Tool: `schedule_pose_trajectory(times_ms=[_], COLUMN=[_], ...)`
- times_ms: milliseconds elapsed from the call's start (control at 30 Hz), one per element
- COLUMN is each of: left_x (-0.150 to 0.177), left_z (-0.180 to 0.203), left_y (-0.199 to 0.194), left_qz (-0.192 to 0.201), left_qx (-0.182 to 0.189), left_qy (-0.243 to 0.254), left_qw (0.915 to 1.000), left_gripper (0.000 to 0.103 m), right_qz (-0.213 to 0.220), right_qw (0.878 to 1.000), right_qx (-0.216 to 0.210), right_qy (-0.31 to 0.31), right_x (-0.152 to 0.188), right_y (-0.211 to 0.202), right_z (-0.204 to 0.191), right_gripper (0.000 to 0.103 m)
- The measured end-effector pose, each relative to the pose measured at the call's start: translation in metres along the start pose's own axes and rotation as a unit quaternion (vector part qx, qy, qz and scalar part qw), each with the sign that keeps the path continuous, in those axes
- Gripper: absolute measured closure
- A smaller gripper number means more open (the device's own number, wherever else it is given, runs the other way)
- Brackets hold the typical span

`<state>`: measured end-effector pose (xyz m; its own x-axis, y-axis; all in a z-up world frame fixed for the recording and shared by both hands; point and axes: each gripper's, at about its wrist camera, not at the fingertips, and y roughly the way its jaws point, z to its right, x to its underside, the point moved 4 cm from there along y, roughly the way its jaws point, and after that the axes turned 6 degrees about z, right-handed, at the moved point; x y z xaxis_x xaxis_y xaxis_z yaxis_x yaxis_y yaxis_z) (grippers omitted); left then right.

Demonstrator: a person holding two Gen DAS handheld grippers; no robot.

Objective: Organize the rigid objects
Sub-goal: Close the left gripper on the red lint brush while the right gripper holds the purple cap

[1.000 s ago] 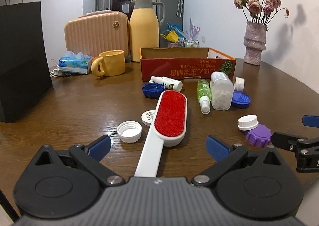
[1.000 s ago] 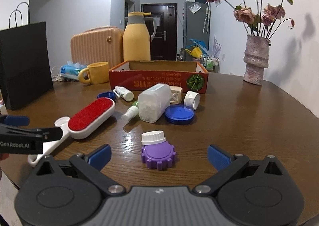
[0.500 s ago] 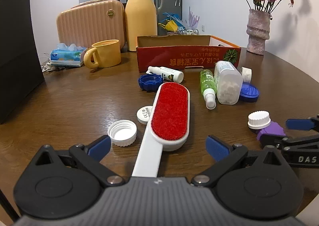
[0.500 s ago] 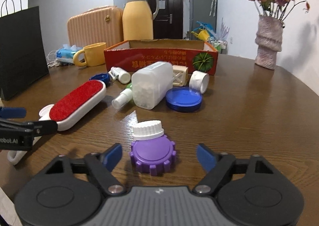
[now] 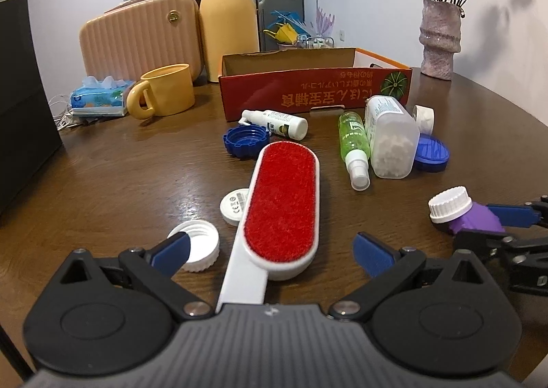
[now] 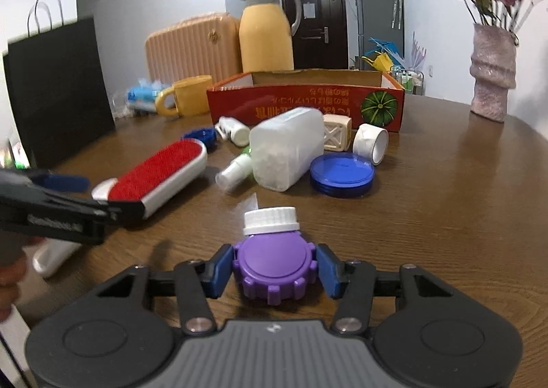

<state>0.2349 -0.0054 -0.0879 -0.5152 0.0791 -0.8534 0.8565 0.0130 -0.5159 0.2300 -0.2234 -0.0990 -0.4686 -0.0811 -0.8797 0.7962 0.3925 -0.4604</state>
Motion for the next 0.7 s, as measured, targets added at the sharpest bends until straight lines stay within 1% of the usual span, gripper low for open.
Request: schedule_pose_trajectory(times_ms=[300,467,533,567,633,700], left_x=[-0.009,-0.009,-0.008,-0.008,-0.007,-0.006], left_z=[0.002,0.005,0.007,0.008,0.009,0.009], left_y=[0.020,0.029,0.032,0.033,0.037,0.038], left_qz=[-0.016,-0.027,-0.030,-0.033,-0.038,-0.041], left_qx=[-0.013,-0.015,-0.015,-0.015,-0.014,-0.013], left_qy=[0.006,0.005,0.006,0.008,0.008,0.007], left_qw=[0.9998,0.9995,0.9994,0.9993,0.9991,0.9991], left_gripper=[0.000,0.000,0.003,0.007,0.008,0.017], right_qz=[0.044,0.055,0.054,0.054,0.052,0.050], right_qw=[0.997,0.996,0.996,0.996,0.996,0.996], right_qx=[0.034,0.038,0.037,0.036,0.033,0.028], right_qy=[0.050,0.059,0.059,0.060,0.062,0.061], right_x=[-0.008,-0.010,-0.010,-0.009,-0.008,-0.008], right_y=[-0.017,-0.019,-0.017,-0.016,-0.013,-0.012], right_z=[0.037,0.046,0.048,0.048,0.049,0.048], right_gripper=[0.052,0.052,0.052,0.052,0.052,0.052])
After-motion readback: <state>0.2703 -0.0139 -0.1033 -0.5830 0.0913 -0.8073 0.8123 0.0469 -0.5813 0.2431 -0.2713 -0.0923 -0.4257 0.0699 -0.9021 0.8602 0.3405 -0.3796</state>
